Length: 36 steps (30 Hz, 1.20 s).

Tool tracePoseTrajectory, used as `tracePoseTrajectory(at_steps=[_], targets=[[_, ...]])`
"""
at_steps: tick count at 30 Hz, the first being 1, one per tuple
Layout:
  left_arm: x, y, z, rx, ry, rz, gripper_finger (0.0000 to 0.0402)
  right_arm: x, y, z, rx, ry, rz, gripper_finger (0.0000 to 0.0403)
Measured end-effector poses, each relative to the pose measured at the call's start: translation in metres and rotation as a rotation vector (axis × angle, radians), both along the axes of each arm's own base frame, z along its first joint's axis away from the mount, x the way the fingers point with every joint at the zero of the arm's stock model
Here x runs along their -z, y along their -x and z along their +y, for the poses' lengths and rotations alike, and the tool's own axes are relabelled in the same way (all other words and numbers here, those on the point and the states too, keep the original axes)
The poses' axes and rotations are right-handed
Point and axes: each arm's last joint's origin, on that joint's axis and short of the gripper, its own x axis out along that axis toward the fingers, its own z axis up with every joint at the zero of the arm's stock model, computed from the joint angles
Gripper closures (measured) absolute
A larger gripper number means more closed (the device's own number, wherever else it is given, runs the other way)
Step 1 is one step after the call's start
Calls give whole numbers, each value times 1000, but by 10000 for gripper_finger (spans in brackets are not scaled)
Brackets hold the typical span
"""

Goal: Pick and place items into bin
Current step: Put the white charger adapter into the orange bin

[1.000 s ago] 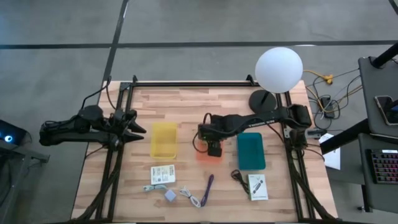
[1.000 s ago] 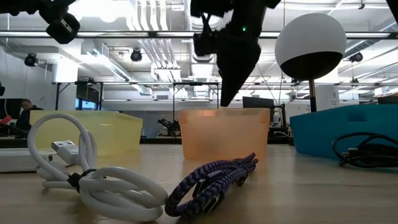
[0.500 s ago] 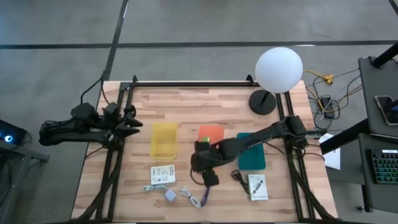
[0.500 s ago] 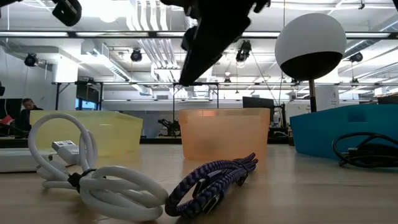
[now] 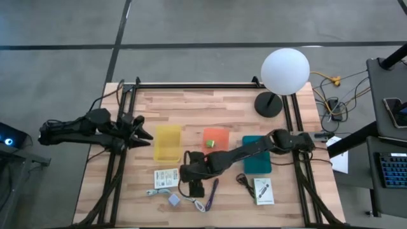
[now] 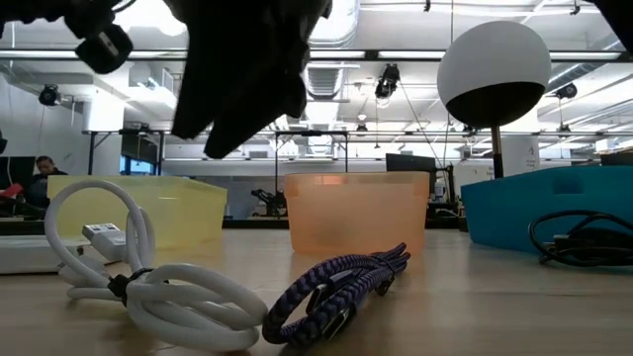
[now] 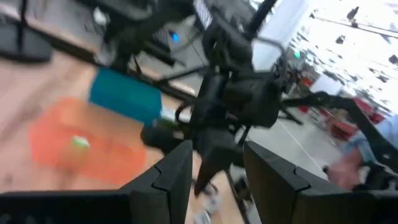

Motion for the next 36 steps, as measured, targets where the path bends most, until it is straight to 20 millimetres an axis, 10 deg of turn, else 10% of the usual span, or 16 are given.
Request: tracePoseTrajectory(at_steps=[18, 36], targets=[[18, -36, -44, 140, -43, 265, 332, -3, 24, 80, 163, -97, 33, 177], [41, -58, -149, 20, 79, 528, 401, 5, 50, 104, 82, 211, -2, 213]])
